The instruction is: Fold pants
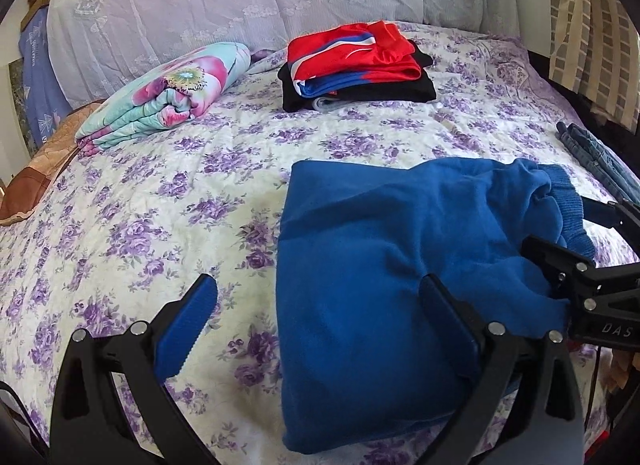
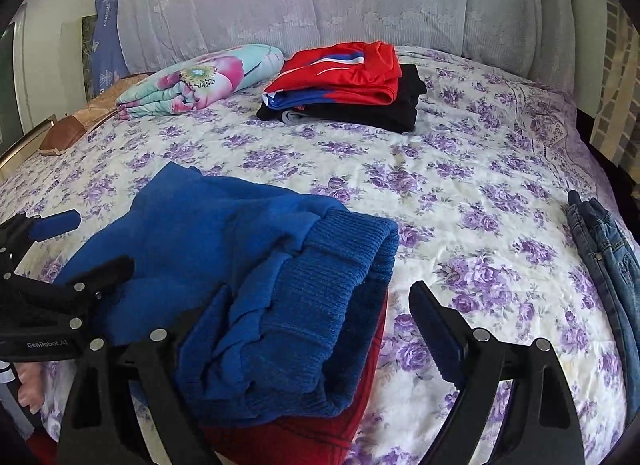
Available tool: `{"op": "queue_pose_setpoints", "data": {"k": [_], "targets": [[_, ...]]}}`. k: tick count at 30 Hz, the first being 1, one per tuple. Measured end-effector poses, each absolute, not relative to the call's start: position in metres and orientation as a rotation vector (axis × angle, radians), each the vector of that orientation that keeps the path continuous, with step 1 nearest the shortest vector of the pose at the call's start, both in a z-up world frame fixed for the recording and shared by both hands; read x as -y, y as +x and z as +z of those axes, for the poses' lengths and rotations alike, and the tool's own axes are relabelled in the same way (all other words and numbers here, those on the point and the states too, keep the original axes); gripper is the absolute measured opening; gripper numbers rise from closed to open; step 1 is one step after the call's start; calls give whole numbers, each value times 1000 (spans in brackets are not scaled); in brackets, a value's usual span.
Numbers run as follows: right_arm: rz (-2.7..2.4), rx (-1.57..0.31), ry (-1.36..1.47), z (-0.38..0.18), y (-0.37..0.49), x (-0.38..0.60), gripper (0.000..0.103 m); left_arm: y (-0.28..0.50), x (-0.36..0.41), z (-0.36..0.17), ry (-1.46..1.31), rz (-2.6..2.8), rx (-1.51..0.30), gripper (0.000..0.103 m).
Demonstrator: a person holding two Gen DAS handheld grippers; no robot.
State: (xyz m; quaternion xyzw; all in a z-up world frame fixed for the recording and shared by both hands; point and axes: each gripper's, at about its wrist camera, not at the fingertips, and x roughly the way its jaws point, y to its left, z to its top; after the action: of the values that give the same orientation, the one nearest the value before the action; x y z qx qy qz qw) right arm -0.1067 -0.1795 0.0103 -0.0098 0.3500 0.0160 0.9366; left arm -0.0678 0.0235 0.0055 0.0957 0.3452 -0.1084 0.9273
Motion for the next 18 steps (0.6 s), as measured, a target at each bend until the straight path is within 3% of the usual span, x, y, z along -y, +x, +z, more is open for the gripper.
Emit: {"op": "queue_pose_setpoints", "data": {"k": [16,17,18], "targets": [[79,-615,136,46,-111,216,90,-58,-58,20,138,-136,-693,99],[94,-608,138,48,-107,215,88,-56,-59,19,130,-137,-700,99],[107,-600,138,50,-103,213,79,-54,-59,16,129,-140,-708,99]]}}
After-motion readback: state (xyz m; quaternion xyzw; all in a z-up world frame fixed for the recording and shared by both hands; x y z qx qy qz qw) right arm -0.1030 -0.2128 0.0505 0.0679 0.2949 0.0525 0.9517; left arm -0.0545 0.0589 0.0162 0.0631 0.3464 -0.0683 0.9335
